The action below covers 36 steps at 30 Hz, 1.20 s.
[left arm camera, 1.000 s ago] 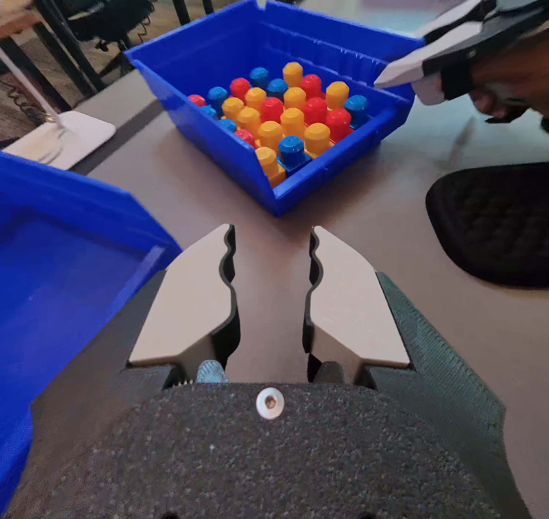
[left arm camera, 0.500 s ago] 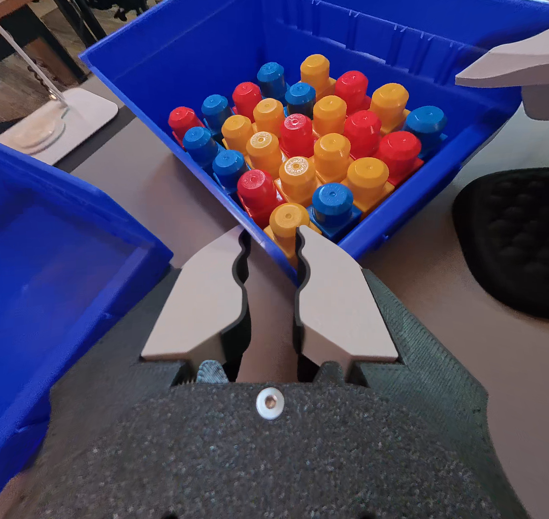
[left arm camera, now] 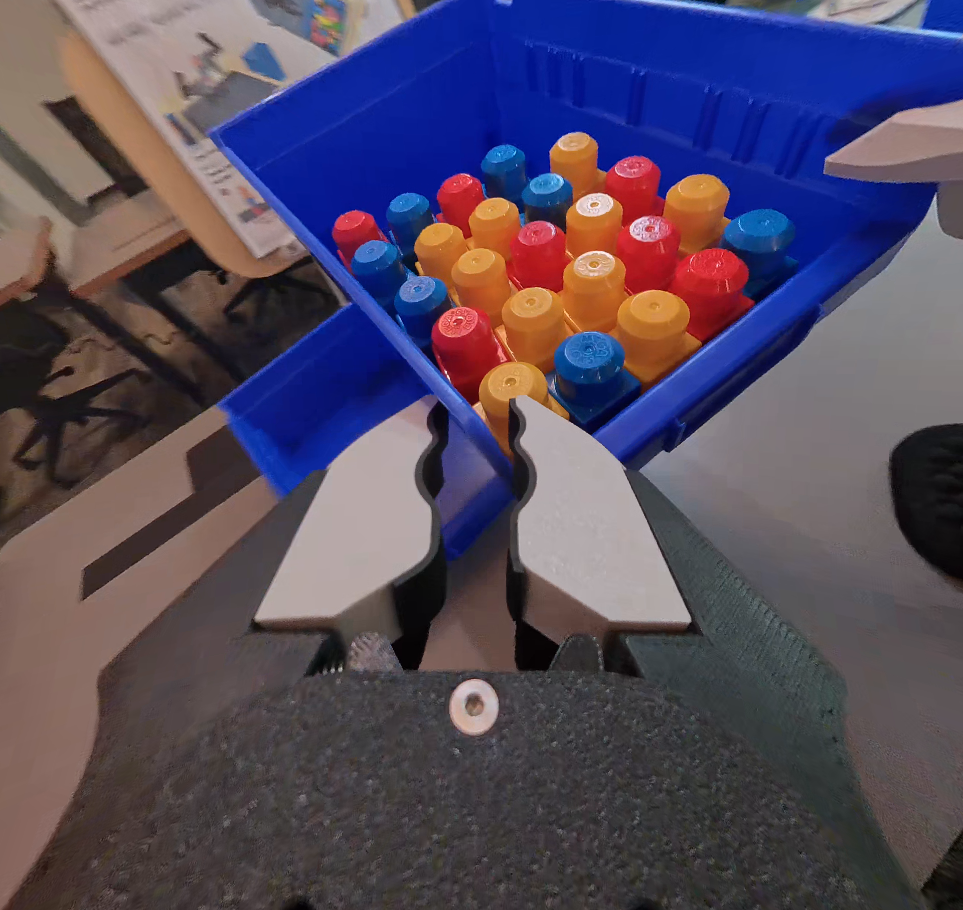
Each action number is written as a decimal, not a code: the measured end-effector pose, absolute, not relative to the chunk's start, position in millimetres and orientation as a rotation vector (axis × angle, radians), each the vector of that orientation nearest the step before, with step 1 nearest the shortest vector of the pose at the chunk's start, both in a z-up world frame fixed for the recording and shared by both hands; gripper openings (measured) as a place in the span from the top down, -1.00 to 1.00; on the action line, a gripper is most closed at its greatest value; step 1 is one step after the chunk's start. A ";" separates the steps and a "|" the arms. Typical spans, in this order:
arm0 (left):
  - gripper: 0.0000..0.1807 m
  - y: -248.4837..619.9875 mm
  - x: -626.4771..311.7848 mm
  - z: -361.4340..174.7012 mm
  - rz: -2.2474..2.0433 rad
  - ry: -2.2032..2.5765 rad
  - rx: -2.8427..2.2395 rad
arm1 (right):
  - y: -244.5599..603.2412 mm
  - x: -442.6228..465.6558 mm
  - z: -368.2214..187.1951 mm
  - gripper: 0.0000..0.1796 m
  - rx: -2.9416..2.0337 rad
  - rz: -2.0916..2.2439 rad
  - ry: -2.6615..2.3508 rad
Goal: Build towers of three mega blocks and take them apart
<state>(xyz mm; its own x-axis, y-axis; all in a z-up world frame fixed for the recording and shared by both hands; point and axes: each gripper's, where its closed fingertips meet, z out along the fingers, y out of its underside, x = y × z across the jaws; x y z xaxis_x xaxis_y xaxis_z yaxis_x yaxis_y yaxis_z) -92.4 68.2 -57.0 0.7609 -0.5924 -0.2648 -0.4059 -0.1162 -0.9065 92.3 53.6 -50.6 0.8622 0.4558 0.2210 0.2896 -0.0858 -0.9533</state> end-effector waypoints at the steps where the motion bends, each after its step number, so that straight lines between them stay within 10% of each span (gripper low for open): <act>1: 0.77 65.9 -109.1 -53.3 -0.170 0.744 -1.740 | 57.2 76.2 -49.6 0.82 -1.668 0.181 -0.601; 21: 0.89 -10.8 -384.5 -138.0 0.178 0.086 -1.925 | 48.7 -215.8 -158.3 0.80 -1.565 0.561 -1.086; 29: 0.91 24.4 -406.0 -210.5 0.214 0.013 -2.006 | 81.3 -233.4 -227.8 0.78 -1.687 0.444 -1.146; 36: 0.90 48.0 -376.5 -226.9 0.207 0.048 -1.978 | 111.3 -153.2 -169.5 0.44 -1.601 0.273 -0.948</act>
